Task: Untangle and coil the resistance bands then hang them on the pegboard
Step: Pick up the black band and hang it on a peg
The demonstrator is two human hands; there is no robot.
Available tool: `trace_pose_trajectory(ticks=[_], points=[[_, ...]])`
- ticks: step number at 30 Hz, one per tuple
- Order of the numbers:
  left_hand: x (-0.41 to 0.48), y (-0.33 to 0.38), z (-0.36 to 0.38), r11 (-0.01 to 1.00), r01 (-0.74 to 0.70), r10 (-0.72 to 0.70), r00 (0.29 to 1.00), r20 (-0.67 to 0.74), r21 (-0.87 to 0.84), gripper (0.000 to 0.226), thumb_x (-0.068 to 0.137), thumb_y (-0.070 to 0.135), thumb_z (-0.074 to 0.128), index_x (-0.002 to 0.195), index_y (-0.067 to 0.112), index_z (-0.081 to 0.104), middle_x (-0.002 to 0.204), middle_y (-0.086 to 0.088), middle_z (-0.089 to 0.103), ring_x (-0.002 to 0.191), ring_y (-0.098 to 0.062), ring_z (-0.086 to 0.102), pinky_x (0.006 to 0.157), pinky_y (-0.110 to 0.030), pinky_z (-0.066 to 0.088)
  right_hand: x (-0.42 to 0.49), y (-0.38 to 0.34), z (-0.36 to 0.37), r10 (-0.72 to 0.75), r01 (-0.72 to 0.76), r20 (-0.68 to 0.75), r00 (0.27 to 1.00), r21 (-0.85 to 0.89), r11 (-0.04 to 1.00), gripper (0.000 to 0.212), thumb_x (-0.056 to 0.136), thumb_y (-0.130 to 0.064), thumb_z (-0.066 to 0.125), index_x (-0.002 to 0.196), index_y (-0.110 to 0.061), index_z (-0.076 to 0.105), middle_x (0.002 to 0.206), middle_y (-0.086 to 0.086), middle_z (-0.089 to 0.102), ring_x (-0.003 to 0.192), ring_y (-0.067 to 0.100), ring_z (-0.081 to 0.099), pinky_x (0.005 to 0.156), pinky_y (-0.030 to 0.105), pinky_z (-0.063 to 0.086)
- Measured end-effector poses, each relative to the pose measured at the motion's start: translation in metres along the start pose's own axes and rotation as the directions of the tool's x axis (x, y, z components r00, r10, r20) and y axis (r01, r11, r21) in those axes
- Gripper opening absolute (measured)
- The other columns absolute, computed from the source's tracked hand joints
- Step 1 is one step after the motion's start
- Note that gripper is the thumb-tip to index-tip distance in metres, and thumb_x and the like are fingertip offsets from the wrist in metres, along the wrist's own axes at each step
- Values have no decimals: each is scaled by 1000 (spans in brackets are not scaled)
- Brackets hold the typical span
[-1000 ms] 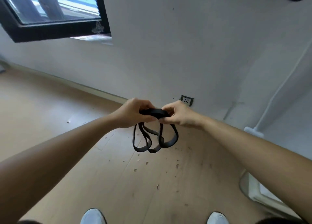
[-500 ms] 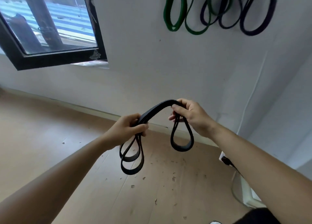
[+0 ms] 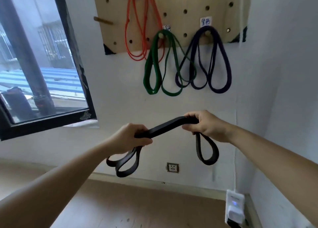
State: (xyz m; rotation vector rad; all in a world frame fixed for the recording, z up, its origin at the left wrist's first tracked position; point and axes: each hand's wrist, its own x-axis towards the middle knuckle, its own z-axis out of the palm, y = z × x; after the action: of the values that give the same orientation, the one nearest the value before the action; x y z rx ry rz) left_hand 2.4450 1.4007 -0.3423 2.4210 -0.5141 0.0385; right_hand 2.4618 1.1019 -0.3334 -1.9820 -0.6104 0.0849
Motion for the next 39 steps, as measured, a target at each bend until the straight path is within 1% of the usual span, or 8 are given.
trace_pose_trajectory(ticks=[4,12,15,18,25,32,36,39], points=[[30,39,-30,958,8,-15,1000,-24,-287,14,91,18,74,103,12,73,91,-7,77,88,-22,76,86,-29,59,11,-41,-53,-52,53,-30,998,45,998,17,96,-15,68,110,-7,73,82,3,58,74,15,58,78,26,56],[90,124,-64,791,-157,13,971,-240,-592,27,97,24,66,109,0,71,92,-10,71,80,-21,70,79,-33,57,33,-98,-127,-90,153,-247,965,250,956,17,97,-11,64,103,4,69,79,8,63,68,20,58,67,28,52],[107,154,-77,753,-212,19,953,-301,-623,26,99,25,64,102,0,71,87,-10,67,77,-21,65,77,-32,56,40,-120,-142,-99,206,-338,936,296,933,12,99,-10,61,92,-4,68,73,6,59,61,18,53,62,28,49],[125,181,-95,686,-264,-11,928,-373,-678,23,99,23,65,102,1,71,87,-10,66,78,-23,62,86,-38,56,53,-142,-152,-111,241,-429,897,263,934,18,102,-12,56,107,0,67,73,4,57,58,17,52,59,27,47],[166,237,-144,671,-348,-81,843,-532,-654,24,96,32,68,95,9,74,82,-6,71,72,-21,69,85,-44,62,87,-193,-171,-147,322,-466,873,322,890,15,107,-12,44,105,-6,57,78,4,54,62,13,50,71,31,43],[199,270,-179,646,-437,-66,785,-615,-626,24,98,27,66,99,3,70,86,-8,71,76,-21,67,87,-39,62,132,-223,-192,-252,426,-651,716,121,896,19,107,-17,47,101,-6,61,93,12,64,70,18,62,84,44,59],[226,276,-193,656,-409,-100,786,-610,-634,24,98,30,66,86,9,70,85,-6,73,79,-21,70,91,-42,61,157,-234,-197,-256,449,-694,672,107,887,36,104,-18,53,137,-7,46,92,12,69,70,21,68,70,41,62],[248,273,-198,645,-411,-143,763,-630,-644,29,97,32,66,80,9,68,82,-8,74,78,-24,71,90,-45,61,173,-235,-194,-285,460,-710,644,62,886,31,102,-18,57,128,-15,41,96,16,70,70,22,68,82,51,62]])
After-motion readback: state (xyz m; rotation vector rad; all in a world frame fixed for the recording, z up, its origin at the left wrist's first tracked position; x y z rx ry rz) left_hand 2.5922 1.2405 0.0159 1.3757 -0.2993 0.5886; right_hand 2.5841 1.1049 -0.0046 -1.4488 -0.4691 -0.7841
